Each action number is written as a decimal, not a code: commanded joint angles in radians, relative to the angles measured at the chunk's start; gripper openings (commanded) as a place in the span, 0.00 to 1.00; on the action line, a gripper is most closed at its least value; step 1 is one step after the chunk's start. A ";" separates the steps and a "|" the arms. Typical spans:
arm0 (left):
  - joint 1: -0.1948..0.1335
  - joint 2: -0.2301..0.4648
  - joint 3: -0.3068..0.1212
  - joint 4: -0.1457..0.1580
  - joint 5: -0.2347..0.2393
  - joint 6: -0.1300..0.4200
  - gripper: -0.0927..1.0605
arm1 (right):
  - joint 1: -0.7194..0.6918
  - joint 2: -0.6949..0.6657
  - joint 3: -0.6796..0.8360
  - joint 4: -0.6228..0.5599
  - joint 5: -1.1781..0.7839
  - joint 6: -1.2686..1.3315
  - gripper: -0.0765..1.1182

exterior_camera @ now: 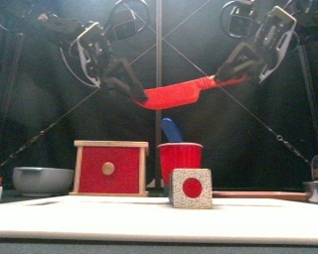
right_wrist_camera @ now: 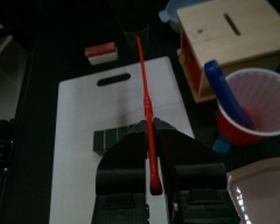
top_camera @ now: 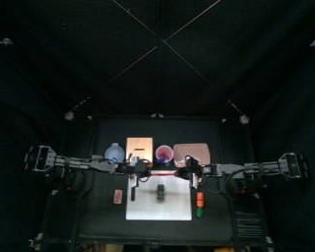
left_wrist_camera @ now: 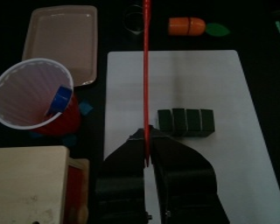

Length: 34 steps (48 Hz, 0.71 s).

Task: Cut the sushi into 4 pieces with the knife
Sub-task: Cut the sushi into 4 pieces

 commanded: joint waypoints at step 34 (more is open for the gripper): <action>-0.003 0.048 -0.009 -0.023 -0.003 -0.009 0.32 | 0.011 0.249 -0.261 0.018 0.506 -0.005 0.22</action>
